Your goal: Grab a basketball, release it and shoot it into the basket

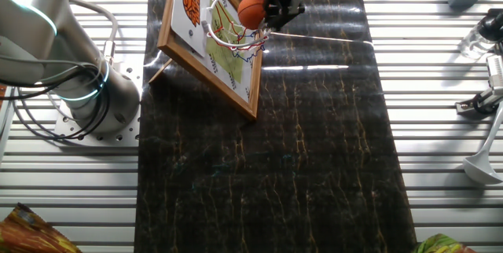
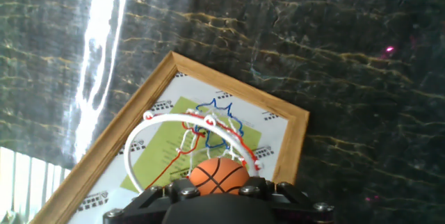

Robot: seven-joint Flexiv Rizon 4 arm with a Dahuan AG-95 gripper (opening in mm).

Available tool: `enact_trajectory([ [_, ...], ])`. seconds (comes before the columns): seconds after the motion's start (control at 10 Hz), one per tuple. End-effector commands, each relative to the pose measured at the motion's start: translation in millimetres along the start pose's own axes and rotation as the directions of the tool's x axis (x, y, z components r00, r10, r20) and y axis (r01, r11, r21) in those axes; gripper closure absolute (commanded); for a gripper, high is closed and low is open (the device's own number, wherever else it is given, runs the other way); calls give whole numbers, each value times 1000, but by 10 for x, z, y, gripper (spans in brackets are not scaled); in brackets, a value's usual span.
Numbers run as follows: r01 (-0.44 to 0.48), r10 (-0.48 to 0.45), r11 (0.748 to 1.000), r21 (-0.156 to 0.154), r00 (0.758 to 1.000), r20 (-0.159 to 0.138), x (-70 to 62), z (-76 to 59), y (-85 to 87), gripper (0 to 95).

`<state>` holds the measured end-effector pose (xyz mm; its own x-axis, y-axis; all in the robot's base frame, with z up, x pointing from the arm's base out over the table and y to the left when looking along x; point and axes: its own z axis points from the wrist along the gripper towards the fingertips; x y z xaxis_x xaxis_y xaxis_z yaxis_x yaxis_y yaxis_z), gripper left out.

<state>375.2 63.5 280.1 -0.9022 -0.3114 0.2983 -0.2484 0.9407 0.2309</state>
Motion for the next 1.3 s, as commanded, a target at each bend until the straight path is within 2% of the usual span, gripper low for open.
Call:
enact_trajectory([
  [0.1,-10,10,1000,2,1000,14,-25,63,27,950],
  [0.3,-13,12,1000,6,999,33,-44,127,47,950],
  [0.5,-9,9,1000,4,999,33,-55,156,60,950],
  [0.6,-1,1,1000,4,999,32,-57,158,63,760],
  [0.8,7,-7,1000,4,999,32,-56,158,64,760],
  [0.9,11,-11,1000,5,999,32,-56,158,65,570],
  [1.3,19,-19,1000,5,999,31,-56,158,66,570],
])
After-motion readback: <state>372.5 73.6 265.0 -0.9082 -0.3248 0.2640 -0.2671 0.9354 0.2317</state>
